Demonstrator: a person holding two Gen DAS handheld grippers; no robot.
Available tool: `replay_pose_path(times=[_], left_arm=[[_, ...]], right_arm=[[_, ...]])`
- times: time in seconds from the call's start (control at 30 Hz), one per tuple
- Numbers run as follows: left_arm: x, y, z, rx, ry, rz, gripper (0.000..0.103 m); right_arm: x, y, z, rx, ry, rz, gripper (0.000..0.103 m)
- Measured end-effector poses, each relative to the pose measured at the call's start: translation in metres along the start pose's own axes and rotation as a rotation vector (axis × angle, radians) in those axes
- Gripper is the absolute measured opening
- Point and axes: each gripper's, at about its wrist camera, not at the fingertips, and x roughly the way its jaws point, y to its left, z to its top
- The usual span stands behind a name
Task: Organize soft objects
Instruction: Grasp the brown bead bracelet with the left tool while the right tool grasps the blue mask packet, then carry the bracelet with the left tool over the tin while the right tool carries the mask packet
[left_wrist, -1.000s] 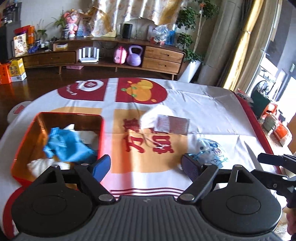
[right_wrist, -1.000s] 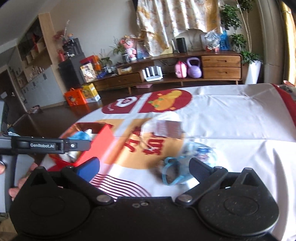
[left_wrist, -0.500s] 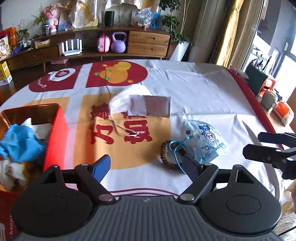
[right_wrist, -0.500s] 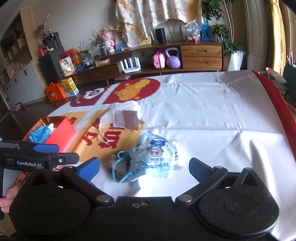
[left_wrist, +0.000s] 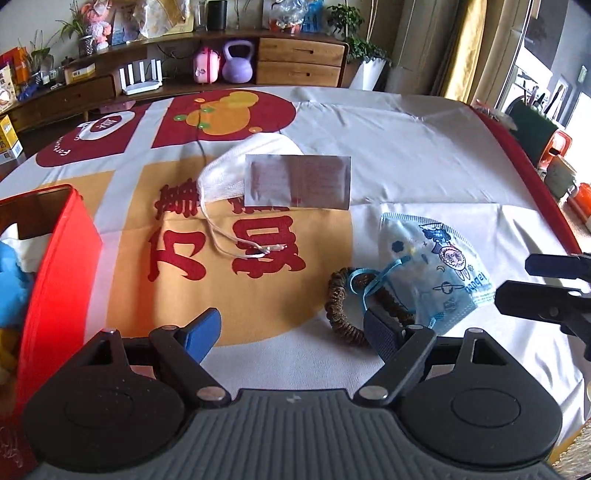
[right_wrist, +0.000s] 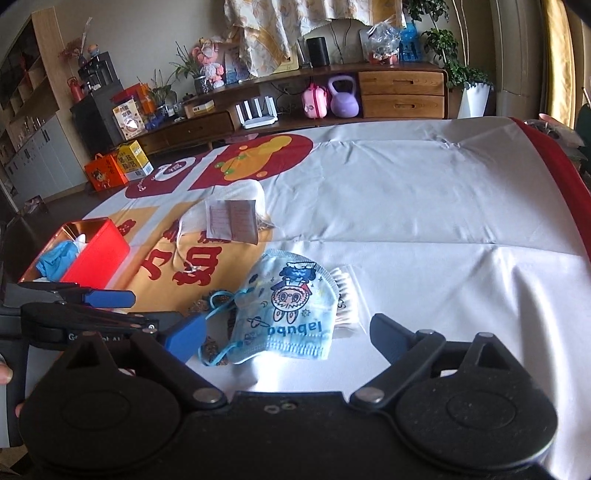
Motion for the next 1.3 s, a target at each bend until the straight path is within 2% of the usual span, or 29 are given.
replay_pose_path(times=[0.27, 0.47, 0.53, 0.6, 0.67, 0.73, 0.8, 0.83, 0.9, 0.97, 1.03, 1.3], left_arm=[[0.018, 0.0, 0.0, 0.009, 0.018, 0.007, 0.085], [0.025, -0.007, 0.0, 0.044, 0.009, 0.009, 0.085], [0.025, -0.01, 0.0, 0.066, 0.004, 0.008, 0.084], [0.026, -0.013, 0.0, 0.082, 0.0, -0.002, 0.084], [0.025, -0.015, -0.001, 0.092, -0.008, -0.008, 0.076], [0.024, -0.016, 0.0, 0.09, -0.015, -0.028, 0.057], [0.022, -0.016, 0.002, 0.08, -0.012, -0.07, 0.05], [0.022, -0.018, 0.001, 0.082, -0.01, -0.08, 0.042], [0.023, -0.021, 0.0, 0.095, -0.012, -0.077, 0.034], [0.022, -0.022, 0.0, 0.095, -0.014, -0.074, 0.03], [0.023, -0.021, 0.001, 0.086, -0.007, -0.074, 0.015], [0.012, -0.015, 0.001, 0.062, -0.026, -0.068, 0.009]], right_arm=[[0.022, 0.0, 0.001, 0.006, 0.032, -0.004, 0.084], [0.029, -0.001, -0.001, 0.032, 0.045, -0.006, 0.07], [0.029, -0.001, -0.001, 0.039, 0.044, -0.006, 0.061], [0.029, -0.002, -0.001, 0.047, 0.042, -0.007, 0.057], [0.029, -0.003, -0.001, 0.053, 0.042, -0.002, 0.054], [0.029, -0.002, -0.002, 0.048, 0.039, -0.002, 0.045], [0.028, -0.001, -0.002, 0.04, 0.035, -0.007, 0.042], [0.028, 0.0, -0.003, 0.038, 0.032, -0.011, 0.041], [0.027, 0.002, -0.002, 0.031, 0.026, -0.018, 0.038], [0.025, 0.003, -0.003, 0.025, 0.018, -0.024, 0.038], [0.024, 0.005, -0.004, 0.012, 0.01, -0.033, 0.038], [0.014, 0.01, -0.004, 0.006, -0.013, -0.043, 0.038]])
